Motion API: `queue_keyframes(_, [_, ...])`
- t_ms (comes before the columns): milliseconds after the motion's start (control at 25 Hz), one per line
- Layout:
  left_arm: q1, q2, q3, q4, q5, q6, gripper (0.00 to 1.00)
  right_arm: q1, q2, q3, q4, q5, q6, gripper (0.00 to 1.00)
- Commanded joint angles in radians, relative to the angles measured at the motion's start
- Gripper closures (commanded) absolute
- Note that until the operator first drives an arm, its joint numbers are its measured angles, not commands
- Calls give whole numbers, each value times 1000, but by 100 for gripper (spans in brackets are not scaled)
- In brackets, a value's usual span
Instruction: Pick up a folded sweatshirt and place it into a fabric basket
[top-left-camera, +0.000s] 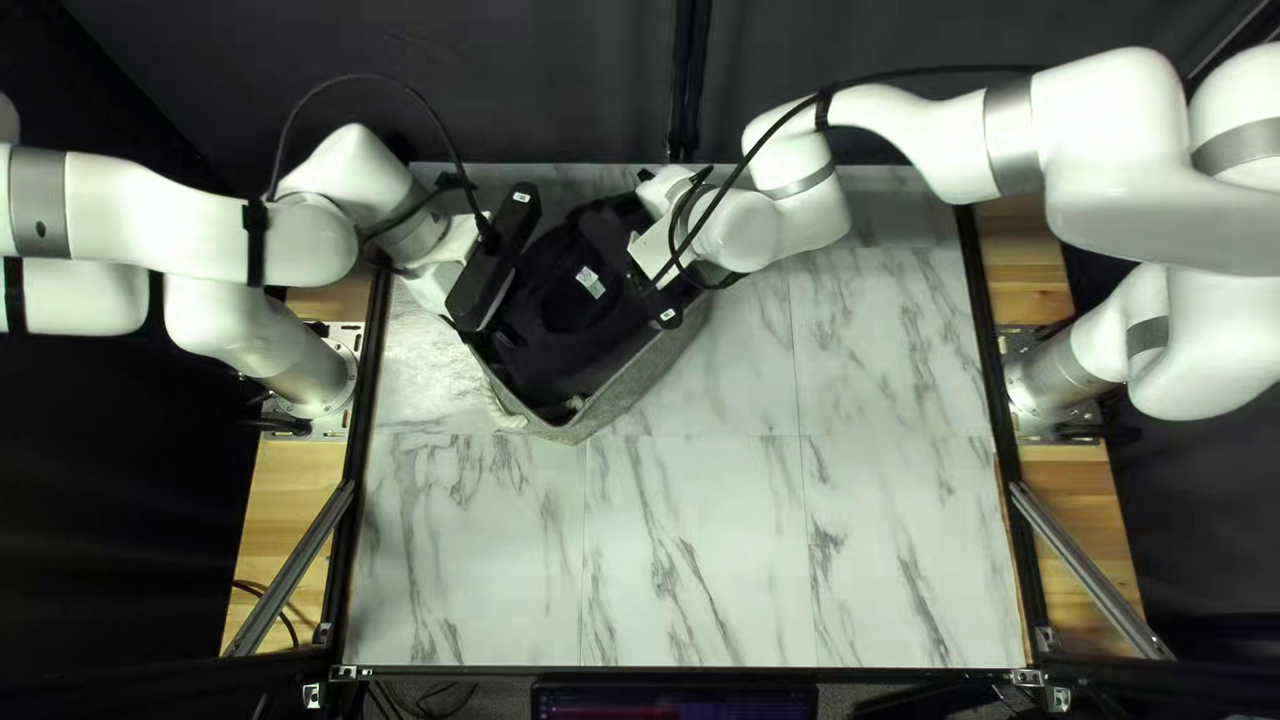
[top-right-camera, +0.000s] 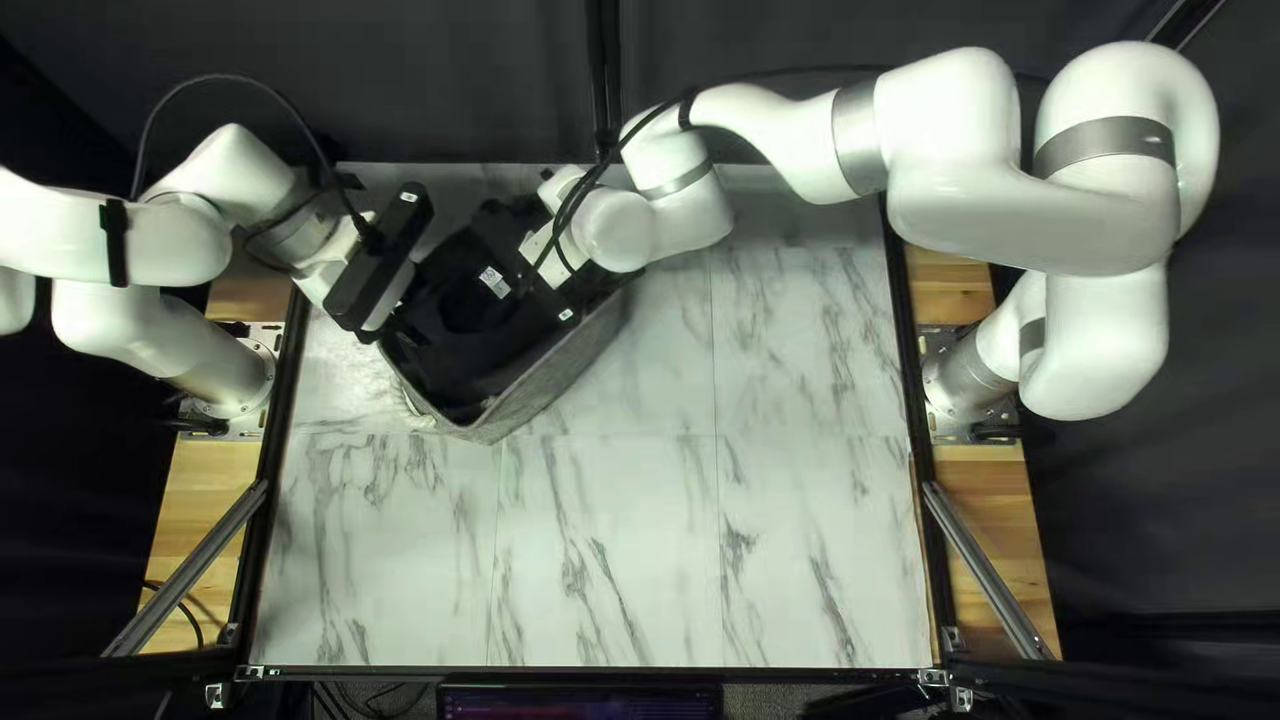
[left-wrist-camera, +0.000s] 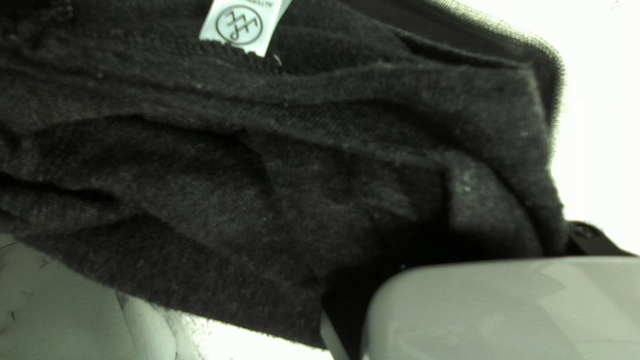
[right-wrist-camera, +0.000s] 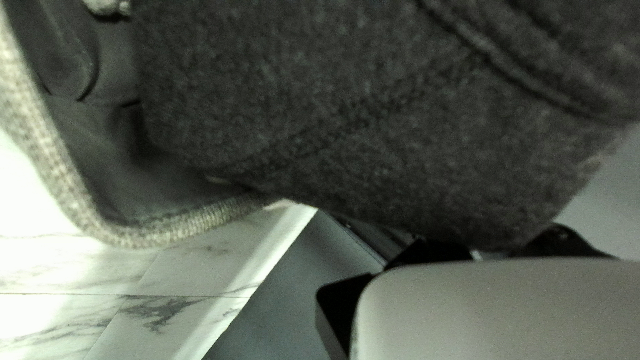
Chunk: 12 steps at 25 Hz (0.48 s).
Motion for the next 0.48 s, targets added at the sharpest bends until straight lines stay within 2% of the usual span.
queue_keyframes(40, [-6,46,-7,-36,-23,34,100,-12,6,21,-3,-35,10,8])
queue_keyframes(80, [-5,48,-9,-35,-21,33,100,-18,-7,39,-4,-50,10,0])
queue_keyframes(280, [6,51,-6,-43,-17,46,100,-36,-116,165,-44,-116,41,0])
queue_keyframes(480, [1,70,-24,-31,-20,38,100,-2,-237,249,-73,-121,74,0])
